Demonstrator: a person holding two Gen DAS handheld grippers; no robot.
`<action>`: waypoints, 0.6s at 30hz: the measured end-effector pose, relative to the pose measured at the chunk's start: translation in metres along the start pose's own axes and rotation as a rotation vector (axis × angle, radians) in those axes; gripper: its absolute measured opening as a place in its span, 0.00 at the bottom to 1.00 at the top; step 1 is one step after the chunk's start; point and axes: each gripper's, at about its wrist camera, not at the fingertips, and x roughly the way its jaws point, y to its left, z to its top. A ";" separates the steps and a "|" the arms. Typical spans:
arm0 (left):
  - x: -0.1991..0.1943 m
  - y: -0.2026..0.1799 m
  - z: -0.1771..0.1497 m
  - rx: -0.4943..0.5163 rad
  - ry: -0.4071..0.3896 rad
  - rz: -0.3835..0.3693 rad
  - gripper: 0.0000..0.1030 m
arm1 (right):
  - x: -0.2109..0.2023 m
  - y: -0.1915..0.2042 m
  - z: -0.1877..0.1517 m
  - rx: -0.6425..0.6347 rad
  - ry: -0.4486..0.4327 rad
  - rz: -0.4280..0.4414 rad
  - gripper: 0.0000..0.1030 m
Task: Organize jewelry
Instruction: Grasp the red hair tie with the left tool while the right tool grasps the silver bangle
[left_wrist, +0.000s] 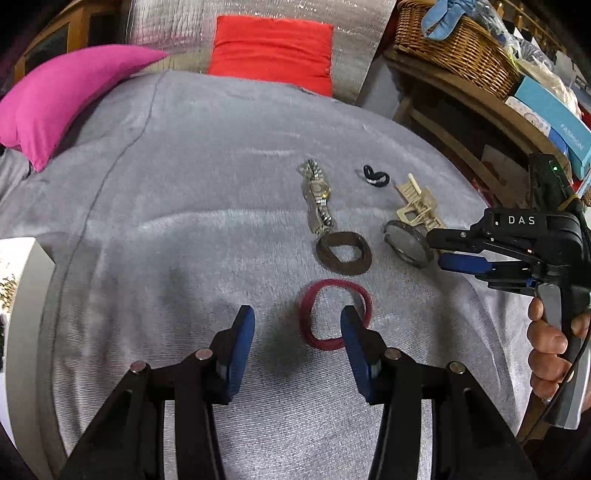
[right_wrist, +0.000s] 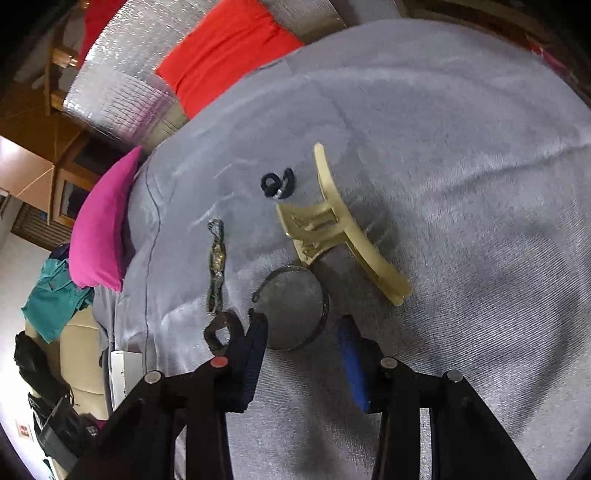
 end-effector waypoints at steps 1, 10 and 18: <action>0.002 0.001 0.000 -0.002 0.006 -0.005 0.48 | 0.003 0.000 0.001 0.008 0.003 0.003 0.43; 0.016 -0.001 0.001 0.025 0.051 -0.037 0.25 | 0.014 0.004 0.002 0.060 -0.022 -0.068 0.38; 0.024 -0.006 0.002 0.049 0.067 -0.058 0.24 | 0.023 0.022 0.002 -0.011 -0.085 -0.230 0.13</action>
